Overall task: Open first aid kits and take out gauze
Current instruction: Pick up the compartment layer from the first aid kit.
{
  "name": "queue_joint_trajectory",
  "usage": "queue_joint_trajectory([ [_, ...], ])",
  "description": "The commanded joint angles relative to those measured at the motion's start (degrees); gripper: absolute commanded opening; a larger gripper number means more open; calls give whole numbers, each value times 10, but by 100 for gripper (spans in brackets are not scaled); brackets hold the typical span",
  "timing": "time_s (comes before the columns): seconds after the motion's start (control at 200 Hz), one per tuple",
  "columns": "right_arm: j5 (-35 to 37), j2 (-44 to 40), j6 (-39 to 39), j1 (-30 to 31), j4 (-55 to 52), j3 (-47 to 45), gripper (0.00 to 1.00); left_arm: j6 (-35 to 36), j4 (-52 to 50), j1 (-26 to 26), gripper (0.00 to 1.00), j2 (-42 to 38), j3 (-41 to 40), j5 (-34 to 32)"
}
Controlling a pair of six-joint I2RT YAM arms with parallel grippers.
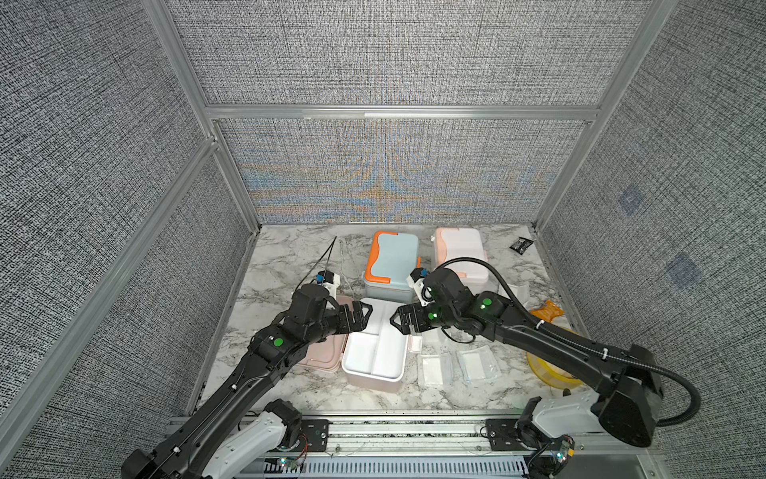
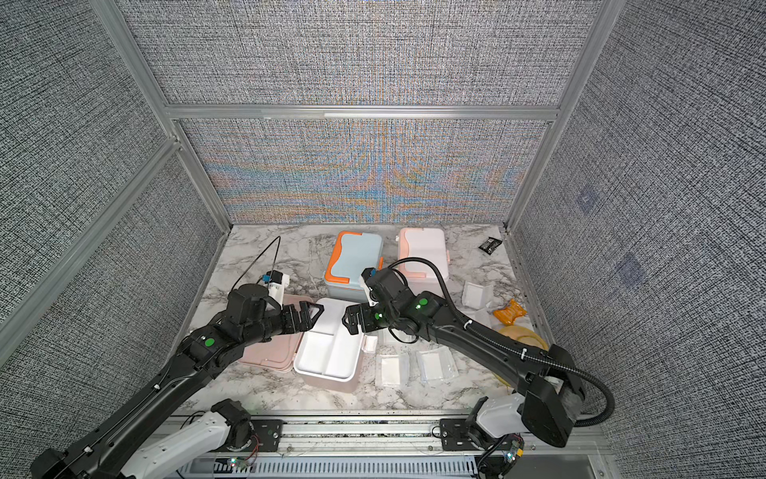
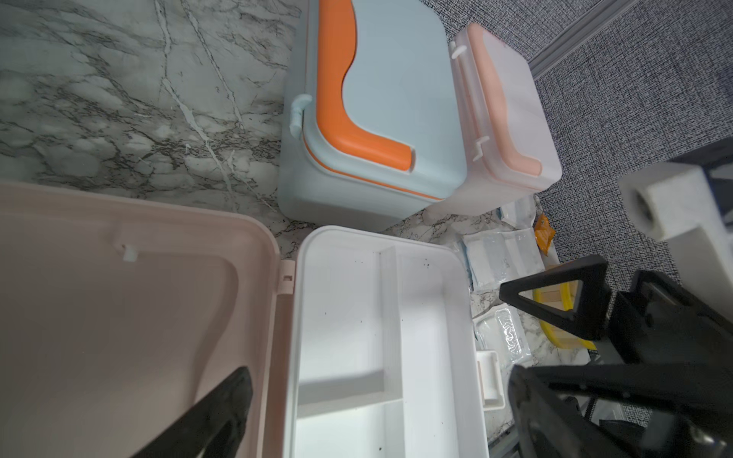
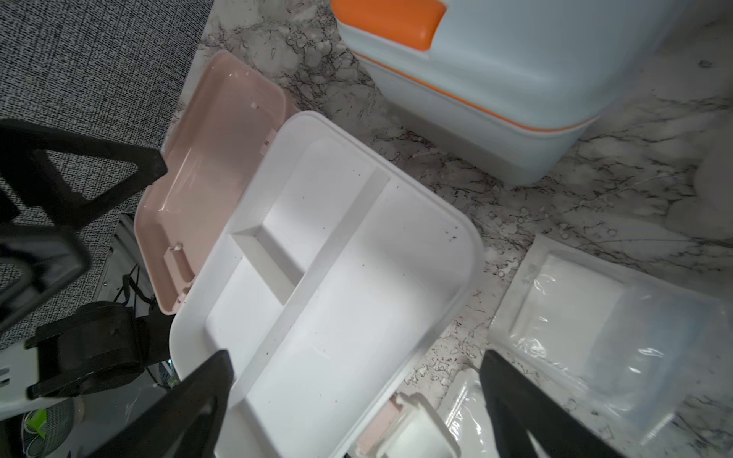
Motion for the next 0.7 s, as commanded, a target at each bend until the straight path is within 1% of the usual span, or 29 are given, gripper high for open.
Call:
queue_joint_trajectory([
  [0.0,30,8,16,1,-30,17,99,-9,27,5,100,-18,-6,10],
  [0.055,37,5,23,3,-23,19,99,-14,32,5,100,-31,-11,16],
  [0.115,42,-3,11,8,-12,20,99,-18,33,5,100,-47,-18,20],
  [0.165,71,-9,18,18,-15,23,99,-19,32,5,100,-65,-25,19],
  [0.255,89,-3,29,34,-43,49,99,-20,21,5,100,-102,-37,7],
  [0.37,121,15,48,66,-83,85,98,-28,2,5,100,-172,-51,-2],
  [0.435,139,25,60,85,-105,105,94,-31,-20,5,100,-212,-55,-14],
  [0.535,162,41,88,109,-121,124,85,-34,-53,5,100,-257,-56,-24],
  [0.575,174,48,101,116,-132,133,80,-35,-61,5,100,-266,-56,-20],
  [0.61,180,55,108,122,-137,139,72,-36,-66,5,100,-273,-55,-14],
  [0.64,186,63,116,128,-142,145,68,-38,-68,5,100,-278,-56,-9],
  [0.695,195,77,131,136,-153,157,65,-40,-74,5,100,-286,-58,-4],
])
